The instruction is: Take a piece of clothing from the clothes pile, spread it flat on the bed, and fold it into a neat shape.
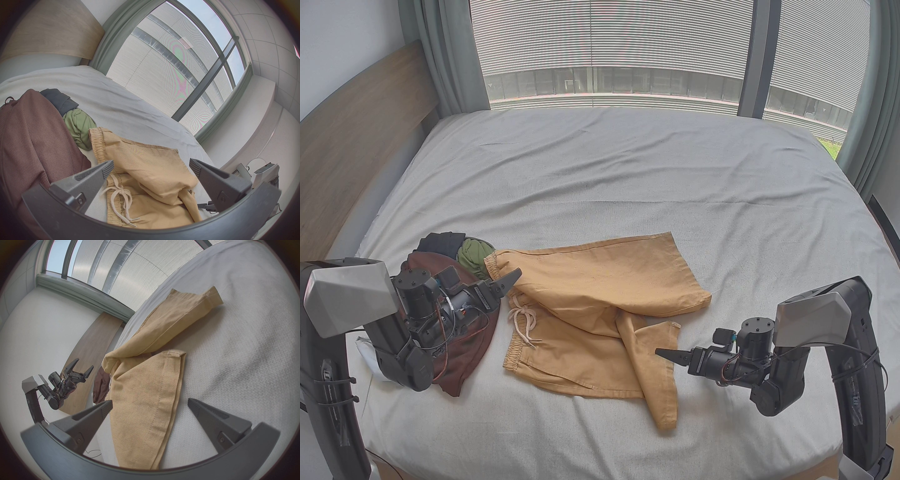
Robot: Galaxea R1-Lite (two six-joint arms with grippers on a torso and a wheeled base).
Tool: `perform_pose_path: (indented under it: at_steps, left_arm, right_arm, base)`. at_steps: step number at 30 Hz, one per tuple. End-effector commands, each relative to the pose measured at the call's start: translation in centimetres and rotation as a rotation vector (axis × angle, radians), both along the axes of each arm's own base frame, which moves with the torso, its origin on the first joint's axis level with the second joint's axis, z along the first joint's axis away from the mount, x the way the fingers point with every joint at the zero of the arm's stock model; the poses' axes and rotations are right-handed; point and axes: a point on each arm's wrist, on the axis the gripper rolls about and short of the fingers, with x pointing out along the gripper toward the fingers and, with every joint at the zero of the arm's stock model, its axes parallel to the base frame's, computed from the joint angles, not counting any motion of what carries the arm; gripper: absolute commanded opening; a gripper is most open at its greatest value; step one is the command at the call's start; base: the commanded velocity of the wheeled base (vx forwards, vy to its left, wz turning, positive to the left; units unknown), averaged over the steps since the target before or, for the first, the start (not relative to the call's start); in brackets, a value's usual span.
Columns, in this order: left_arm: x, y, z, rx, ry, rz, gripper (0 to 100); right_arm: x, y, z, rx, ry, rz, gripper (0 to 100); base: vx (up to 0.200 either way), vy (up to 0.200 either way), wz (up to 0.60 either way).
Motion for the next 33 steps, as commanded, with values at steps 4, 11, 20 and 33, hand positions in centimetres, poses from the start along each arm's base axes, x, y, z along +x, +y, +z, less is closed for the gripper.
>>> perform_pose_path:
  at_steps: [4, 11, 20, 33]
  left_arm:
    - [0.1, -0.1, -0.1, -0.002, 0.001, -0.003, 100]
    - [0.1, -0.1, -0.1, -0.002, 0.002, -0.003, 100]
    - [0.0, -0.3, -0.3, -0.001, 0.007, -0.009, 100]
    - [0.0, -0.3, -0.4, 0.0, 0.01, -0.009, 100]
  right_arm:
    - [-0.1, 0.4, -0.3, 0.018, 0.028, 0.01, 100]
    - [0.0, 0.4, -0.3, 0.039, 0.043, 0.018, 100]
    - [0.1, 0.3, -0.3, 0.042, 0.042, 0.011, 0]
    - [0.5, -2.5, 1.6, 0.046, 0.013, -0.063, 0]
  base:
    - [0.0, 0.0, 0.0]
    - [0.0, 0.0, 0.0]
    - [0.0, 0.0, 0.0]
    - [0.0, 0.0, 0.0]
